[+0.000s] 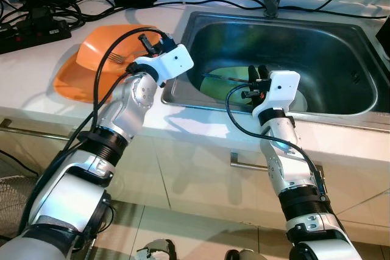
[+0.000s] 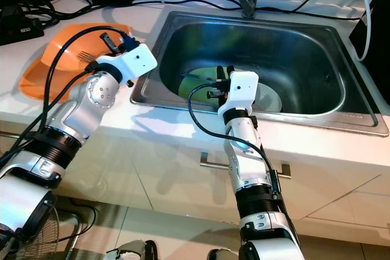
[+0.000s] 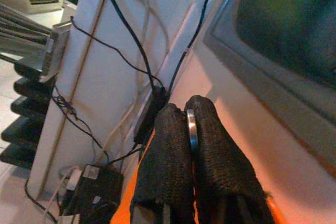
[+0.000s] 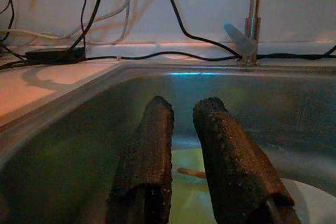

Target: Kitchen organization

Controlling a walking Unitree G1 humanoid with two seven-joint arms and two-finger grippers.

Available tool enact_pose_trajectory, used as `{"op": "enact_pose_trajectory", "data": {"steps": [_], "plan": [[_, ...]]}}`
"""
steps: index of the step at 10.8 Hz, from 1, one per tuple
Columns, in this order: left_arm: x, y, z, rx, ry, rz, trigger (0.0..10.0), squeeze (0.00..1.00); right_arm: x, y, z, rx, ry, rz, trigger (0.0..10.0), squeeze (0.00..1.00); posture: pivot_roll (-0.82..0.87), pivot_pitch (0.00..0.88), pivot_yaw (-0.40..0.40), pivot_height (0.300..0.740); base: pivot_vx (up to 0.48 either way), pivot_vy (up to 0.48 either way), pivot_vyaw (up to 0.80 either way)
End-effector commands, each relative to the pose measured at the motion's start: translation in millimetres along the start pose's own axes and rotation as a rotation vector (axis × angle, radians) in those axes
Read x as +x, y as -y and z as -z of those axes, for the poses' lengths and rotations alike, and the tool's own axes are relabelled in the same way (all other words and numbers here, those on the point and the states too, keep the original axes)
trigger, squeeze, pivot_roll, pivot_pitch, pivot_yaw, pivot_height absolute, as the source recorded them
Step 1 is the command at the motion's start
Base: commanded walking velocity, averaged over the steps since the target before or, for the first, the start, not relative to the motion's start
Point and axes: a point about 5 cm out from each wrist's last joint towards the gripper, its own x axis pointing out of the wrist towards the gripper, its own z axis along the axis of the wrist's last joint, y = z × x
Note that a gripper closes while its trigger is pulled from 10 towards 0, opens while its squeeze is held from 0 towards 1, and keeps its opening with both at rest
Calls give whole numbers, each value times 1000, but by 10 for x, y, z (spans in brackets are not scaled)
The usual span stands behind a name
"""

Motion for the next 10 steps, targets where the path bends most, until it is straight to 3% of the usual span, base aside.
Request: {"op": "enact_pose_trajectory", "data": {"steps": [1, 3, 4, 5, 6, 7, 9, 10], "plan": [[4, -114, -98, 26, 51, -64, 0, 0, -10, 5, 57, 10, -27, 12, 10000, 0, 101, 79, 33, 740, 0, 0, 0], [-17, -276, -211, 80, 117, -191, 0, 0, -11, 3, 58, 10, -27, 11, 10000, 0, 102, 80, 32, 740, 0, 0, 0], [-41, -387, -335, 71, 191, -258, 10000, 0, -11, 7, 59, 9, -27, 12, 10000, 0, 103, 79, 32, 740, 0, 0, 0], [-64, -453, -429, 26, 250, -289, 10000, 0, -10, 8, 61, 6, -28, 12, 10000, 0, 101, 78, 33, 740, 0, 0, 0], [-156, -520, -684, -146, 428, -286, 10000, 0, -10, 0, 62, 0, -29, 9, 10000, 0, 101, 78, 33, 740, 0, 0, 0], [-212, -531, -818, -309, 515, -251, 10000, 0, -9, 3, 59, -4, -27, 9, 10000, 0, 103, 78, 31, 740, 0, 0, 0], [-267, -479, -888, -638, 574, -176, 10000, 0, -11, -7, 52, -10, -22, 3, 10000, 0, 100, 77, 33, 740, 0, 0, 0], [-271, -437, -881, -844, 578, -118, 10000, 0, -9, -20, 22, -29, -7, -17, 10000, 1000, 94, 73, 32, 740, 0, 0, 0]]}}
